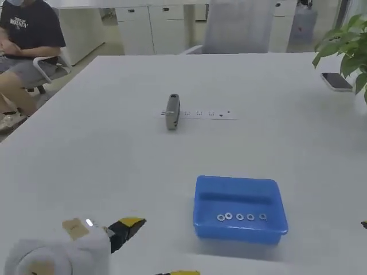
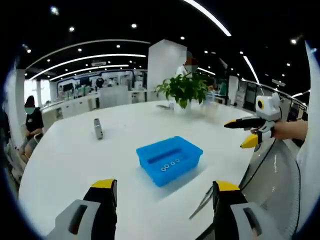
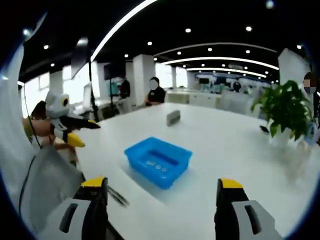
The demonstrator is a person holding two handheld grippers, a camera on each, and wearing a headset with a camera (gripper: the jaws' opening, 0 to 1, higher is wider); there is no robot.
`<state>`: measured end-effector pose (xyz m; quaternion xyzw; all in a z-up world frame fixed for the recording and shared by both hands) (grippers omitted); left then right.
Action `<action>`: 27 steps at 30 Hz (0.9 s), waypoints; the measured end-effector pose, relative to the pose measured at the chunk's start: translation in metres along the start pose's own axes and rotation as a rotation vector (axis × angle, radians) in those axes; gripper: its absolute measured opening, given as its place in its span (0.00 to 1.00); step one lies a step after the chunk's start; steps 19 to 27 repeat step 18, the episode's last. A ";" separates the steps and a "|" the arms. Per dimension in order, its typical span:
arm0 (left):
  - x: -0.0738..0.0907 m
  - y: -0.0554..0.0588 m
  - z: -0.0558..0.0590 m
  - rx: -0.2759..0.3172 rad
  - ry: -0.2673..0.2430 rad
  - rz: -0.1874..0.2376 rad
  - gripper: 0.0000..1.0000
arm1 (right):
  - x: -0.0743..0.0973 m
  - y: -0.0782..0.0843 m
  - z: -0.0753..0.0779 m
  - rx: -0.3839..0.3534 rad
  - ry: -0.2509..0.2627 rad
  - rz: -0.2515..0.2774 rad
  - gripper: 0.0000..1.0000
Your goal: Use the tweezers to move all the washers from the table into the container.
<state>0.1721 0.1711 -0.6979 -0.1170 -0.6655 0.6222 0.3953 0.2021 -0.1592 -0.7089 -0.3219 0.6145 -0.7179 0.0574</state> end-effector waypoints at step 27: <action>0.018 -0.029 0.005 0.009 -0.128 0.297 0.99 | 0.025 -0.038 0.018 -0.098 0.134 0.285 0.99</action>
Point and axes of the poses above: the centre of the closed fingertips' face, and the gripper's own axes: x roughly backward along the fingers, z roughly to its right, y roughly out of its underside, the point moved 8 cm from there along x, roughly backward along the fingers, and after that the axes turned 11 degrees about y, right-handed, at the moved point
